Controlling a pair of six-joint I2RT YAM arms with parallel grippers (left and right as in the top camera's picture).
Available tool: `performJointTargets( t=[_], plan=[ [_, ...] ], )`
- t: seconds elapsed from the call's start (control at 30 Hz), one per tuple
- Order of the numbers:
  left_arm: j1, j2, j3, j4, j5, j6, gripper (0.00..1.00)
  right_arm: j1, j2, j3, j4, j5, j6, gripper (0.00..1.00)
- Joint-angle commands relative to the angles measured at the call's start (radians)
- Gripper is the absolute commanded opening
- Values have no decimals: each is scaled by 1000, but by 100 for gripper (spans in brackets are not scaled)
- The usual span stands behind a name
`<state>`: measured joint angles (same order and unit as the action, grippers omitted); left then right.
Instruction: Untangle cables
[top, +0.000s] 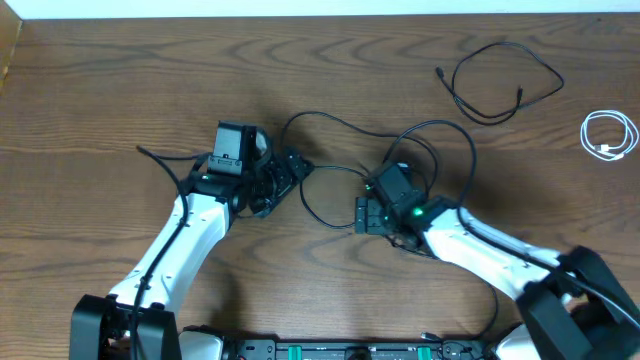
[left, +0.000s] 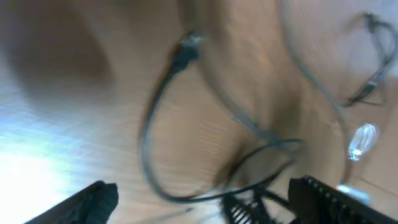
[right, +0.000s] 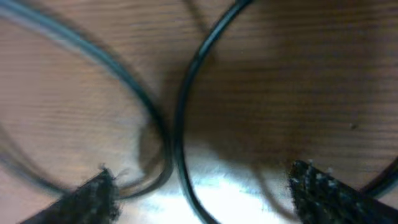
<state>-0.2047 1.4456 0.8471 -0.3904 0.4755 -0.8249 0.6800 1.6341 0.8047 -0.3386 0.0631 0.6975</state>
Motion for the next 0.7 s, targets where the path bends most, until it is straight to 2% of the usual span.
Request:
performJointTargets(
  t=[0.0,0.07,0.13,0.17,0.23,0.33,0.47,0.67],
  plan=[
    [49,-9,8,-85,-145,21,92,15,83,63,3,115,72,78],
    [86,-9,8,-141,-177,21,92,16,138,103,-23,115,70,66],
    [120,-9,8,-178,-182,21,92,18,185,146,-71,115,64,47],
    [138,-9,8,-195,-182,21,92,22,212,178,-106,115,64,27],
    [166,-9,8,-212,-182,21,92,24,238,218,-149,114,58,3],
    [192,-9,8,-230,-182,21,92,25,273,288,-222,96,34,1],
    [195,-9,8,-238,-182,21,92,4,274,364,-262,80,-109,1],
    [195,-9,8,-238,-182,21,93,-101,274,614,-509,80,-303,1]
  ],
)
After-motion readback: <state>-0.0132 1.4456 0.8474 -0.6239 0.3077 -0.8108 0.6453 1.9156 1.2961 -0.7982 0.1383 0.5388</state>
